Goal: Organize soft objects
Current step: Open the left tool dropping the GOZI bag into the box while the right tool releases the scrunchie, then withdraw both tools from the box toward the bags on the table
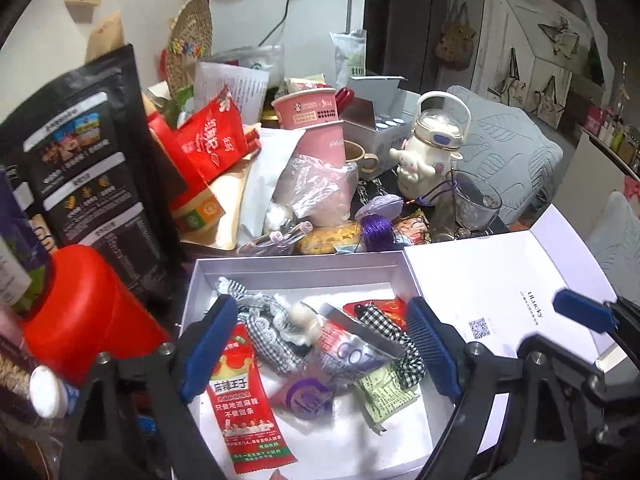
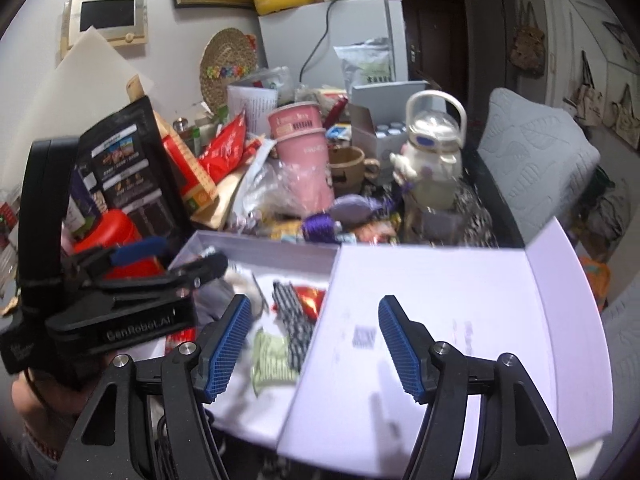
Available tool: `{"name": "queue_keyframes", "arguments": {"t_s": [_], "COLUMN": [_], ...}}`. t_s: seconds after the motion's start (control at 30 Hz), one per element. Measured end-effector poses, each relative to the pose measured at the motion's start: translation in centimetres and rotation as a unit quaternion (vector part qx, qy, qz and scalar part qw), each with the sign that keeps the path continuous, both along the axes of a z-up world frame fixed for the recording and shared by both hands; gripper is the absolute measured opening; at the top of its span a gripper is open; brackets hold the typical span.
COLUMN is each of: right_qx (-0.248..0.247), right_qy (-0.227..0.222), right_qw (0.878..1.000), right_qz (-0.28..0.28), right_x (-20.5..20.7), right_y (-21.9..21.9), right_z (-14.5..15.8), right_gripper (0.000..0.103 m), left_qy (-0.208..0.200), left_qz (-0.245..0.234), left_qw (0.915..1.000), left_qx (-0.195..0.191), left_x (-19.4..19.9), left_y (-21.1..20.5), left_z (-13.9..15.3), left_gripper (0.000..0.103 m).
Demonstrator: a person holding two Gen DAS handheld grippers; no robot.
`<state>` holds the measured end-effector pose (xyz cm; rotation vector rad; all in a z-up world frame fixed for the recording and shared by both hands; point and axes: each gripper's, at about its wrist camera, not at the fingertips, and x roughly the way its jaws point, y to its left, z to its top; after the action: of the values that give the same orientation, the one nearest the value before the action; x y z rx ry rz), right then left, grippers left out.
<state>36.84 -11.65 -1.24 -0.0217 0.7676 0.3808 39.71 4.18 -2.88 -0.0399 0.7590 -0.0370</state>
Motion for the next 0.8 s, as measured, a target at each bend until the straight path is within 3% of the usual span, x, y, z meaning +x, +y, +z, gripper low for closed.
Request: {"name": "queue_keyframes", "arguments": {"t_s": [0.13,0.37,0.8], "right_qx": [-0.012,0.001,0.014], "right_qy": [0.002,-0.014,-0.081], "right_qw": [1.000,1.000,0.997], "right_qz": [-0.007,-0.010,0.004], "right_x": [-2.2,-6.2,-13.7], "right_y": [-0.4,-0.7,0.0], "right_z": [-0.3,0.7,5.2], "right_gripper": [0.067,0.067,0.071], "left_qy": [0.006,-0.022,-0.072], "left_qz": [0.002,0.004,-0.008], "left_qw": [1.0000,0.9997,0.9971], "left_qx": [-0.004,0.010,-0.021], "left_x": [-1.4,-6.0,-14.4], "left_y": [0.3,1.0,3.2], "left_z": [0.2,1.8,7.6], "left_gripper": [0.087,0.087,0.087]}}
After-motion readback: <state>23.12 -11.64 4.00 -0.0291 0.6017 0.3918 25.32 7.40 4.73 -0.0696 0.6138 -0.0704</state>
